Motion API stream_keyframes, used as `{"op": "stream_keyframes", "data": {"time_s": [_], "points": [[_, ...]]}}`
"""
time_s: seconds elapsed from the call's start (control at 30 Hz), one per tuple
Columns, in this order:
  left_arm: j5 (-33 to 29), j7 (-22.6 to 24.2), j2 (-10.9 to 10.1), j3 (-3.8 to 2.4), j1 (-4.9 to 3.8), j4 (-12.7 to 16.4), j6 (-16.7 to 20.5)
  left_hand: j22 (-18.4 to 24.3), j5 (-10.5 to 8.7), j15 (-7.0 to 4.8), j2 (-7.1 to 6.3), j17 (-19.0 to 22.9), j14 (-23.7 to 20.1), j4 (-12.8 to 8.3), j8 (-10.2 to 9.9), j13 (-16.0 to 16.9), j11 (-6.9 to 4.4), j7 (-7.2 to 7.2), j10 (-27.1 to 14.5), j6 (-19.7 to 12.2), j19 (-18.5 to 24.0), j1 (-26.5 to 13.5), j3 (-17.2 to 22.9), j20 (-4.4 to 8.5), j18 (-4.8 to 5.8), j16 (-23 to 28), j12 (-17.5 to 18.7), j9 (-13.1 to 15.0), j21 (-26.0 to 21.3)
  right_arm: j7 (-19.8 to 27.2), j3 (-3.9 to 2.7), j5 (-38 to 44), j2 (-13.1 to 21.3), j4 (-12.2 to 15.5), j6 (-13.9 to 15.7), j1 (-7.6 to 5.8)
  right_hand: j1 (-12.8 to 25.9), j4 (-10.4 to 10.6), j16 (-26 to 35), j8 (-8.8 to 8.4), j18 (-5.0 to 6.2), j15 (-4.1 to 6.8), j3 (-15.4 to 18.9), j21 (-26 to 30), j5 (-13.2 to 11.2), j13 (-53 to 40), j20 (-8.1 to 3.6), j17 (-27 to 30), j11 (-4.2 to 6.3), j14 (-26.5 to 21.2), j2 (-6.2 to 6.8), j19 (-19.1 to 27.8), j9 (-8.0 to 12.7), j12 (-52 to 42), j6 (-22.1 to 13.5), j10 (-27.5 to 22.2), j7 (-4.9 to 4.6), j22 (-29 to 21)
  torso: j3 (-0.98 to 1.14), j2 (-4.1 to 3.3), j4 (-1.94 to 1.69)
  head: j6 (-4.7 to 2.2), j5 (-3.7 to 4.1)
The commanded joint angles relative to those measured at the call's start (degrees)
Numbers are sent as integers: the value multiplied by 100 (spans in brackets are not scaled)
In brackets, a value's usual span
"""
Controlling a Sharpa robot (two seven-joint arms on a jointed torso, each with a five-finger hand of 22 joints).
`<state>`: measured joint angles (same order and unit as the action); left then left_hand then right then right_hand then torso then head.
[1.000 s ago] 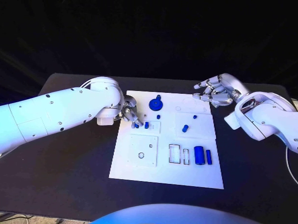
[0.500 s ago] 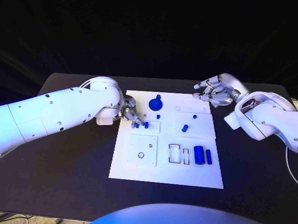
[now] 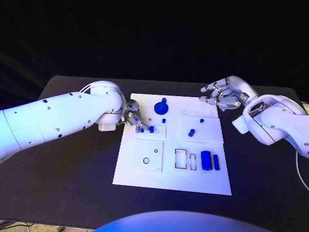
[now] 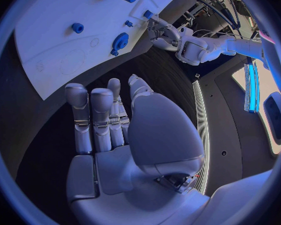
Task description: Assemble the parts on the task board
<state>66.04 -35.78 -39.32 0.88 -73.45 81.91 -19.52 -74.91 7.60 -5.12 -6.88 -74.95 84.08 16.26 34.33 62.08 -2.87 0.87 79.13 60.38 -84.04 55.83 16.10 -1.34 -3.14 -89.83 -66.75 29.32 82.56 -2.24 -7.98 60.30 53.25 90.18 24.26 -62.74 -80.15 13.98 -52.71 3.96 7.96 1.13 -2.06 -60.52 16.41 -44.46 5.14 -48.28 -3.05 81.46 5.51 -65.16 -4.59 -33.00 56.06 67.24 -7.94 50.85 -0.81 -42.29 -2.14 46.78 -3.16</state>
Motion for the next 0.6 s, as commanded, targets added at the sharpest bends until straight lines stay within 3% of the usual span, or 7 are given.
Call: {"op": "stream_keyframes", "data": {"time_s": [0.03, 0.13, 0.2, 0.27, 0.6], "points": [[-45, -36, -77, 4, 33, 79, 203, -889, -6, -27, 62, -1505, 592, -1, 6, -33, 11, -7, 14, 30, -142, 65, -78, 23, 91, -17, 18, -14, -31, 38, 2, 22, -8, -4, -81, 4, -29, 12, 16, 15, 50, 3, 10, 20, 37, 5, 8, 5, -4, 29, -30, 21, -2, 22, 13, 21, -28, -5, 2, 2, 2, -13, -3], [-332, 2, -141, -23, 13, 133, 451, -685, 7, 1, 152, -1505, 592, -11, -42, -382, 53, 44, -188, -97, 11, 263, -184, 7, 21, -17, 347, -42, -302, 37, 4, 22, -10, -9, -83, 4, -29, 12, 16, 15, 50, 3, 10, 20, 37, 5, 8, 5, -4, 29, -30, 21, -2, 22, 13, 21, -28, -5, 1, 6, -2, -24, 1], [-535, 24, -179, -34, -6, 168, 613, -454, 15, 25, 224, -1505, 592, 6, -80, -850, 97, 97, -466, -236, 184, 396, -252, -14, -57, -17, 782, -62, -614, 38, 5, 22, -10, -12, -82, 4, -29, 12, 16, 15, 50, 3, 10, 20, 37, 5, 8, 5, -4, 29, -30, 21, -2, 22, 13, 21, -28, -5, 4, 9, -4, -32, 4], [-632, 46, -212, -45, -18, 203, 732, -316, 24, 41, 260, -1420, 565, 17, -91, -1106, 122, 130, -621, -322, 278, 487, -305, -32, -101, 45, 1016, -77, -806, 38, 7, 22, -11, -14, -83, 4, -29, 12, 16, 15, 50, 3, 10, 20, 37, 5, 8, 5, -4, 29, -30, 21, -2, 22, 13, 21, -28, -5, 2, 6, -2, -34, 1], [-870, 373, -344, -92, -42, 303, 1399, -233, 9, 51, 163, -1365, 551, 45, -31, -1231, 134, 140, -664, -360, 298, 427, -634, -48, -123, 88, 1091, -101, -935, 37, 16, 21, -4, -22, -79, 9, -25, 17, 28, 14, 52, 2, 13, 38, 48, 16, 7, 6, -5, 34, -27, 24, -1, 26, 11, 21, -29, -22, 3, 2, 4, -52, 13]]}}
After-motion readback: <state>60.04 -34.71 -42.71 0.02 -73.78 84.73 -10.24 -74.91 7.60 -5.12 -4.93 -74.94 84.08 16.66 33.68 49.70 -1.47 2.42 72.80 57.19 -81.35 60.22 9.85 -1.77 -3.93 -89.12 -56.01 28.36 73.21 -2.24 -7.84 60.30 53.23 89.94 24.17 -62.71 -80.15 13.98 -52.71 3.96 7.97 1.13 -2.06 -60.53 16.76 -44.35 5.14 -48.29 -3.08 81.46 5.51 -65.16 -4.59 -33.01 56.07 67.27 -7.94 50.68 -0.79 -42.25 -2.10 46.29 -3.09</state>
